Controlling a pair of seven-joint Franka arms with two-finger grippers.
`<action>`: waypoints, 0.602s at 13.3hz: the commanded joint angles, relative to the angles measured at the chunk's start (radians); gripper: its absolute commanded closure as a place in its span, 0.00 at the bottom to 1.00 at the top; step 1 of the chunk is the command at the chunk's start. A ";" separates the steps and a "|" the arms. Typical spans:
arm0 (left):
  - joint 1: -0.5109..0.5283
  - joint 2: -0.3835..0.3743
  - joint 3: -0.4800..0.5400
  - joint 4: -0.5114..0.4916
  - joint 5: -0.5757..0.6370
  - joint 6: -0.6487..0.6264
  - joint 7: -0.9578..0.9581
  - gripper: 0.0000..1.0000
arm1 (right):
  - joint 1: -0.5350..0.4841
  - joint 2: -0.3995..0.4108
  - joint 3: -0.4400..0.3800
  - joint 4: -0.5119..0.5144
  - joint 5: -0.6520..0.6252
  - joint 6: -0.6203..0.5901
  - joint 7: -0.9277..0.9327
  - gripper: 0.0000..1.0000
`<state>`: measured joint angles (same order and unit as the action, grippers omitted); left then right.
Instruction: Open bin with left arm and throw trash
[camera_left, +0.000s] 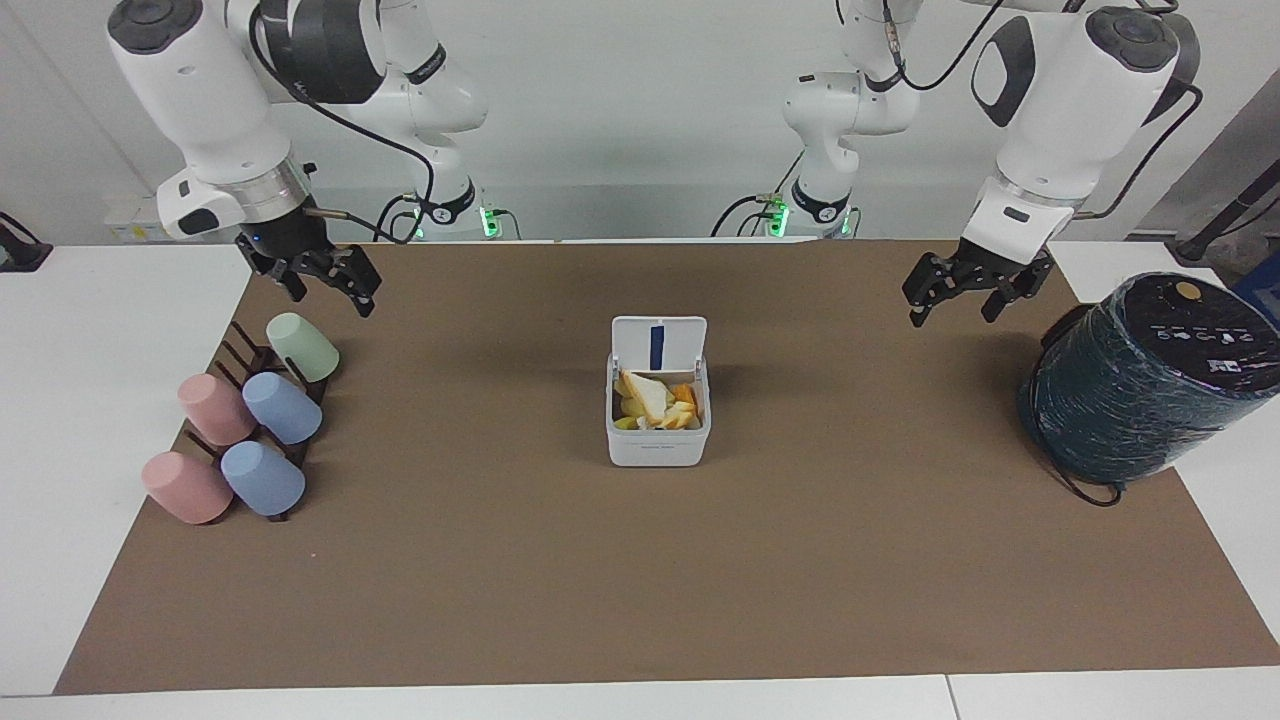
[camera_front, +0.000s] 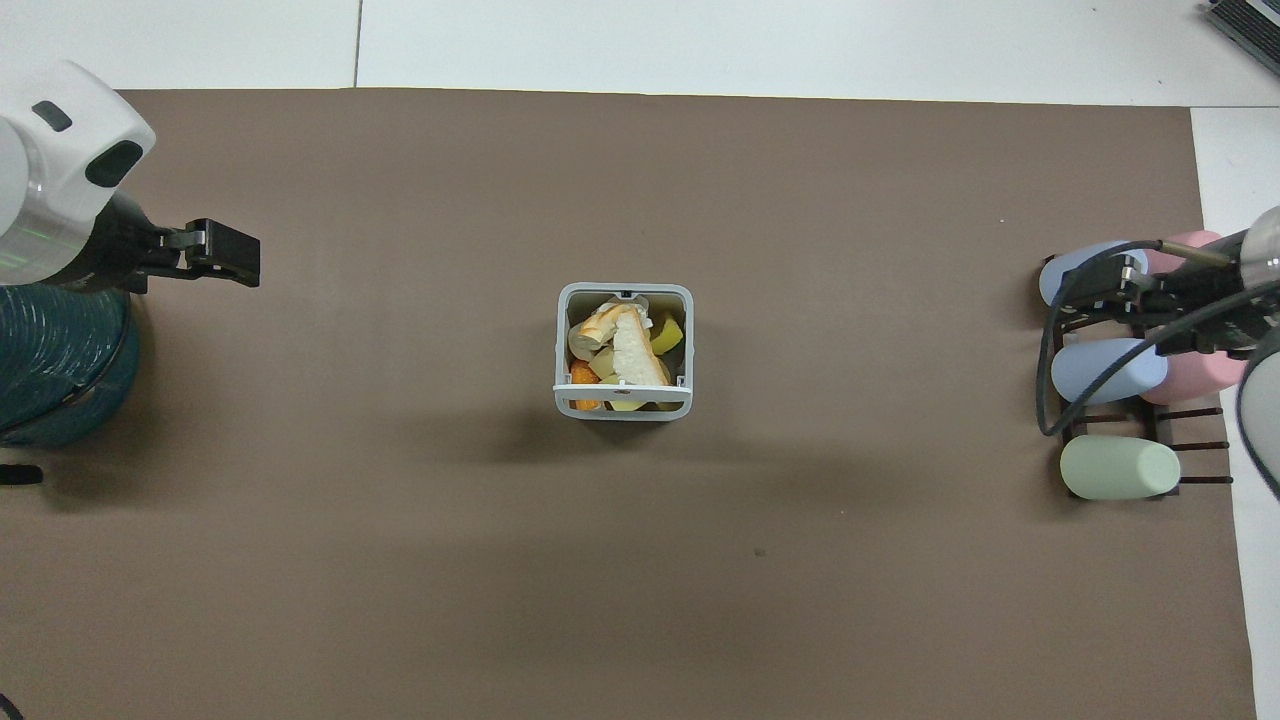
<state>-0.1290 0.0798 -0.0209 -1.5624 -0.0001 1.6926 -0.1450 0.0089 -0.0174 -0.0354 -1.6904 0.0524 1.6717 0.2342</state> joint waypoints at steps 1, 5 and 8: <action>0.000 -0.022 -0.005 -0.025 0.012 0.006 0.007 0.00 | 0.008 -0.012 -0.005 0.003 0.011 -0.039 -0.070 0.00; 0.009 -0.022 -0.005 -0.025 0.012 0.004 0.005 0.00 | 0.011 -0.015 0.029 -0.009 -0.051 -0.032 -0.056 0.00; 0.006 -0.022 -0.005 -0.025 0.012 0.004 0.007 0.00 | 0.010 -0.021 0.060 -0.018 -0.081 -0.021 -0.029 0.00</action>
<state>-0.1259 0.0798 -0.0232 -1.5625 -0.0001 1.6925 -0.1450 0.0226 -0.0186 0.0104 -1.6902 -0.0066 1.6483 0.1899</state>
